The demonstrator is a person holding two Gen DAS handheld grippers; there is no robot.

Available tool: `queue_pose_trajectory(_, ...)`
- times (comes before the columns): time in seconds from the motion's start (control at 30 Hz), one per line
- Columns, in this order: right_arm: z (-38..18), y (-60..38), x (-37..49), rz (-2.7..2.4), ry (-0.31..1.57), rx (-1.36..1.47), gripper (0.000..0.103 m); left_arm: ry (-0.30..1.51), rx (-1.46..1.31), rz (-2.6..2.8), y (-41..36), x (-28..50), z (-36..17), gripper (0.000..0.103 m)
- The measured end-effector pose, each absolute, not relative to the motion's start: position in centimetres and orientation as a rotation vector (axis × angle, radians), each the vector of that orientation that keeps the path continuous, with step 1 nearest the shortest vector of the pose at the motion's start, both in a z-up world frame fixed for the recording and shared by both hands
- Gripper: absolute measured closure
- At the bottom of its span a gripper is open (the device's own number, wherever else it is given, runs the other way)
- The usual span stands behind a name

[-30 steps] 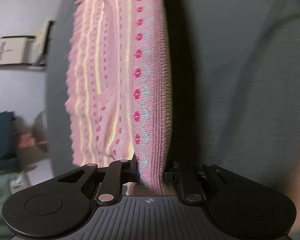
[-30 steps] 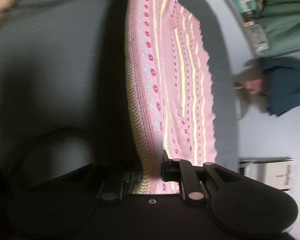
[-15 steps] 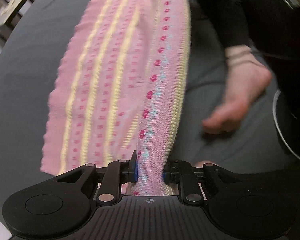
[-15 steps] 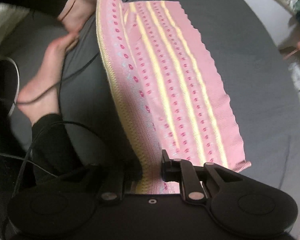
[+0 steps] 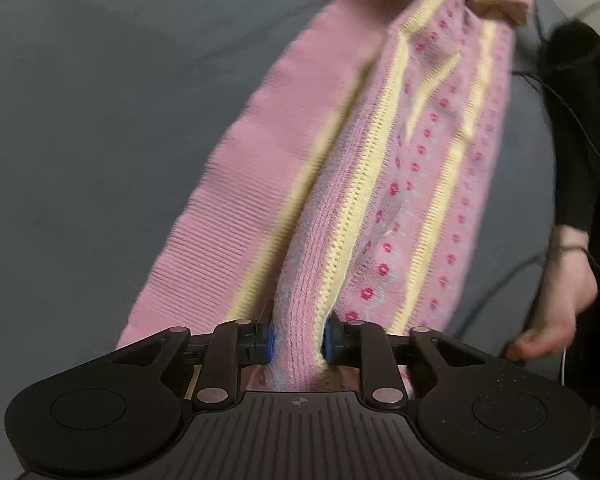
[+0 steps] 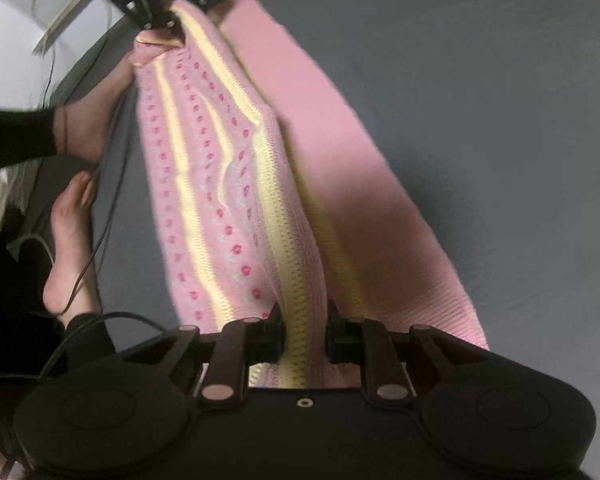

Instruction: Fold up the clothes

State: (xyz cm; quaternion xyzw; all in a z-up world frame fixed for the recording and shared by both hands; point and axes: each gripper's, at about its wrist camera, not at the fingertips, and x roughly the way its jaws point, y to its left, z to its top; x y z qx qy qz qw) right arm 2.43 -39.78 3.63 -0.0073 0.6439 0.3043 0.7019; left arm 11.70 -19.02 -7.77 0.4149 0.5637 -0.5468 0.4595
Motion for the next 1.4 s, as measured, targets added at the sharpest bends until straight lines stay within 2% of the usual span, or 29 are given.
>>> queue_pose_trajectory(0.07, 2.5, -41.0, 2.5, 0.676, 1.447, 0.063, 0.078, 1.460, 0.943, -1.339, -18.6, 13.1, -8.4, 0.079)
queue_pose_trajectory(0.1, 2.1, -41.6, 2.3, 0.679, 1.452, 0.100, 0.071, 1.482, 0.901, -1.336, -18.2, 13.7, -8.5, 0.079)
queue_pose_trajectory(0.2, 1.7, -43.5, 1.2, 0.717, 1.420, 0.234, 0.058, 1.526, 0.775, -1.322, -16.8, 15.0, -8.1, 0.076)
queue_pose_trajectory(0.33, 1.6, -45.8, -0.7, 0.704, 1.311, 0.426, 0.058, 1.524, 0.617, -1.314, -15.1, 16.2, -7.4, 0.076)
queue_pose_trajectory(0.5, 1.0, -47.8, -2.8, 0.633, 1.219, 0.523, 0.062, 1.530, 0.533, -1.274, -14.0, 16.4, -8.0, 0.072)
queue_pose_trajectory(0.57, 0.5, -47.8, -3.7, 0.602, 1.197, 0.533, 0.067, 1.514, 0.546, -1.256, -13.8, 16.3, -7.6, 0.053)
queue_pose_trajectory(0.6, 0.3, -47.7, -4.0, 0.587, 1.185, 0.534, 0.074, 1.497, 0.564, -1.242, -13.7, 16.4, -7.2, 0.030)
queue_pose_trajectory(0.63, 0.1, -47.6, -4.3, 0.571, 1.170, 0.541, 0.077, 1.476, 0.577, -1.216, -13.5, 16.7, -6.6, 0.011)
queue_pose_trajectory(0.67, -0.1, -47.6, -4.6, 0.554, 1.151, 0.552, 0.079, 1.455, 0.576, -1.199, -13.5, 16.9, -6.3, 0.010)
queue_pose_trajectory(0.83, -0.8, -48.2, -5.4, 0.510, 1.107, 0.616, 0.080, 1.365, 0.615, -1.124, -13.1, 17.3, -5.9, 0.010)
queue_pose_trajectory(0.93, -1.1, -48.4, -6.0, 0.483, 1.084, 0.647, 0.073, 1.308, 0.656, -1.110, -12.5, 17.1, -6.4, 0.010)
queue_pose_trajectory(1.07, -1.7, -48.8, -6.6, 0.458, 1.042, 0.708, 0.072, 1.257, 0.524, -1.105, -11.1, 17.2, -7.0, 0.010)
queue_pose_trajectory(1.1, -1.9, -48.9, -6.7, 0.447, 1.031, 0.724, 0.071, 1.249, 0.486, -1.111, -10.7, 17.1, -7.1, 0.014)
queue_pose_trajectory(1.2, -2.4, -48.8, -7.2, 0.419, 0.987, 0.757, 0.071, 1.215, 0.444, -1.106, -9.4, 16.8, -7.5, 0.055)
queue_pose_trajectory(1.23, -2.4, -48.6, -7.4, 0.411, 0.970, 0.765, 0.071, 1.205, 0.425, -1.107, -9.0, 16.6, -7.5, 0.061)
queue_pose_trajectory(1.3, -2.2, -48.0, -7.8, 0.395, 0.931, 0.750, 0.080, 1.185, 0.384, -1.112, -8.1, 16.4, -7.5, 0.069)
queue_pose_trajectory(1.33, -2.0, -47.7, -8.0, 0.389, 0.913, 0.740, 0.081, 1.164, 0.355, -1.112, -7.6, 16.4, -7.2, 0.074)
queue_pose_trajectory(1.4, -1.6, -47.6, -8.6, 0.380, 0.876, 0.728, 0.083, 1.125, 0.312, -1.108, -6.7, 16.5, -6.6, 0.077)
